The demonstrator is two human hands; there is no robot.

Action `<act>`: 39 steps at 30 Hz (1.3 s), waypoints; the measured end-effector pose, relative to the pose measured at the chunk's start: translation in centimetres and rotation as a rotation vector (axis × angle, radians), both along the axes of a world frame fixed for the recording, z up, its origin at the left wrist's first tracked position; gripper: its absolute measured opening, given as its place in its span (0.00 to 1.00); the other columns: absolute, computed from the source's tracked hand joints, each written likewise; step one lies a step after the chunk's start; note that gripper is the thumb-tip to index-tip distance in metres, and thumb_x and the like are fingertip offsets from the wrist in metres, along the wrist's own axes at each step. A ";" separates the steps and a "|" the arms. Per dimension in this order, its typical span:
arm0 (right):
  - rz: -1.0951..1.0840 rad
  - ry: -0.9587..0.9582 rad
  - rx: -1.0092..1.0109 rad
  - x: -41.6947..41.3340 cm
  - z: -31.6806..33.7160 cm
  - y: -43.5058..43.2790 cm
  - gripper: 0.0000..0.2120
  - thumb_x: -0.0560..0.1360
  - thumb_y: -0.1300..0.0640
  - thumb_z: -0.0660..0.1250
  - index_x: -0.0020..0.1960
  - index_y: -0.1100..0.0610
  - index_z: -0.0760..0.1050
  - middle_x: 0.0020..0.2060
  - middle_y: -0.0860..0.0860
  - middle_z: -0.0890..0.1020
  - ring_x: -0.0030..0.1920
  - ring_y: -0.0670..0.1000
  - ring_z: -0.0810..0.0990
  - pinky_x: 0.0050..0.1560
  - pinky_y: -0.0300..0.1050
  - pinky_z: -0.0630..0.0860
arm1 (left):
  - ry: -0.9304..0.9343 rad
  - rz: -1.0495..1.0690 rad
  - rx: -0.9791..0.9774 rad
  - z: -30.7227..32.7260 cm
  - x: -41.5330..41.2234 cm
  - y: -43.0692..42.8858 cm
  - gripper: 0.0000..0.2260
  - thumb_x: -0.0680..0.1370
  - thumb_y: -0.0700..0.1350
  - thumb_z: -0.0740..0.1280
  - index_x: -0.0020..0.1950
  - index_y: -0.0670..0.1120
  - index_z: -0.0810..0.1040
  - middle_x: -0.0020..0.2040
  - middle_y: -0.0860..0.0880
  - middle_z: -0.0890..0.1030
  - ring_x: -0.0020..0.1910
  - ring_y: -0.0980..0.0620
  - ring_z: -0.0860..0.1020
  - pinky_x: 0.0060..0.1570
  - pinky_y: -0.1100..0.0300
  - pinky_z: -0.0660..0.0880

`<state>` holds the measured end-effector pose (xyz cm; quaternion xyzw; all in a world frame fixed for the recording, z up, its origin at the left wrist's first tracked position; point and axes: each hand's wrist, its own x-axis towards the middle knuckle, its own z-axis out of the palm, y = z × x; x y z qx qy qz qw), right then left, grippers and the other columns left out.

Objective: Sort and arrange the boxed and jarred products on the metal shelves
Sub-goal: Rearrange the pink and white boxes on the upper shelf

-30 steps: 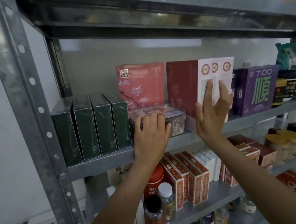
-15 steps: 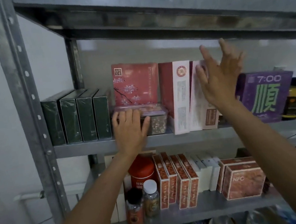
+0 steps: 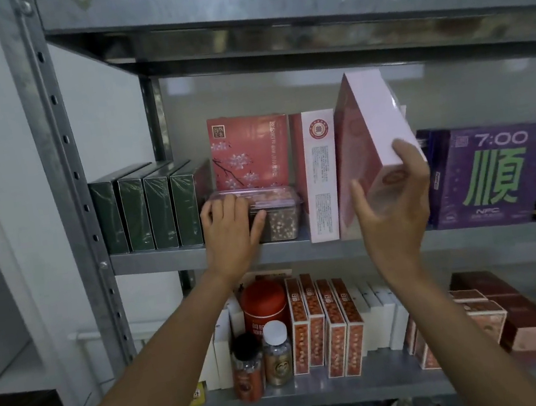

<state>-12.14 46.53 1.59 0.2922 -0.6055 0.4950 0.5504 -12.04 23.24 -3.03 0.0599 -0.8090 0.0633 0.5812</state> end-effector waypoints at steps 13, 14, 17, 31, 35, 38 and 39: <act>-0.050 0.112 -0.017 6.0 -4.6 4.6 0.29 0.73 0.58 0.73 0.68 0.59 0.62 0.68 0.33 0.65 0.64 0.59 0.74 0.57 0.59 0.78 | -0.256 -0.132 0.011 0.3 1.9 -0.6 0.29 0.80 0.60 0.50 0.68 0.39 0.72 0.61 0.36 0.74 0.63 0.36 0.72 0.72 0.41 0.55; -0.073 0.128 -0.008 6.7 -4.8 5.1 0.28 0.74 0.57 0.72 0.68 0.62 0.63 0.68 0.34 0.66 0.66 0.51 0.73 0.61 0.51 0.76 | -0.261 -0.176 0.039 0.0 2.5 -0.1 0.30 0.81 0.61 0.50 0.71 0.40 0.69 0.66 0.35 0.71 0.68 0.36 0.68 0.74 0.42 0.50; -0.139 0.086 0.015 8.6 -5.4 6.8 0.27 0.75 0.56 0.71 0.66 0.69 0.66 0.66 0.35 0.68 0.65 0.37 0.70 0.62 0.34 0.70 | -0.258 -0.385 0.202 -2.3 5.4 3.3 0.29 0.81 0.61 0.49 0.75 0.45 0.64 0.73 0.39 0.64 0.74 0.40 0.60 0.75 0.45 0.48; 0.166 -0.676 -0.163 10.6 -9.4 5.9 0.09 0.76 0.43 0.65 0.55 0.41 0.78 0.46 0.38 0.83 0.45 0.38 0.81 0.41 0.31 0.77 | -0.971 -0.999 1.499 -11.4 10.0 12.3 0.37 0.70 0.75 0.50 0.68 0.54 0.75 0.62 0.50 0.81 0.61 0.49 0.79 0.66 0.44 0.72; 0.506 -0.921 -0.335 8.1 -8.7 6.6 0.20 0.81 0.41 0.55 0.47 0.48 0.82 0.42 0.46 0.85 0.43 0.46 0.83 0.52 0.45 0.77 | -1.079 -0.995 1.686 -12.4 10.3 12.5 0.27 0.75 0.72 0.54 0.56 0.56 0.82 0.52 0.49 0.85 0.50 0.49 0.84 0.50 0.53 0.81; 0.856 -0.941 -0.401 6.8 -8.3 6.6 0.33 0.83 0.40 0.45 0.42 0.57 0.83 0.43 0.54 0.86 0.47 0.51 0.84 0.53 0.45 0.79 | -1.185 -1.048 1.809 -12.9 11.0 13.5 0.24 0.77 0.69 0.55 0.47 0.56 0.86 0.48 0.49 0.86 0.46 0.51 0.85 0.36 0.61 0.80; 0.882 -0.940 -0.359 6.4 -8.3 6.4 0.35 0.83 0.40 0.43 0.43 0.59 0.82 0.42 0.55 0.85 0.46 0.52 0.84 0.51 0.44 0.78 | -1.210 -1.057 1.840 -13.1 11.3 13.8 0.26 0.77 0.69 0.56 0.49 0.53 0.86 0.48 0.48 0.86 0.46 0.50 0.85 0.35 0.61 0.80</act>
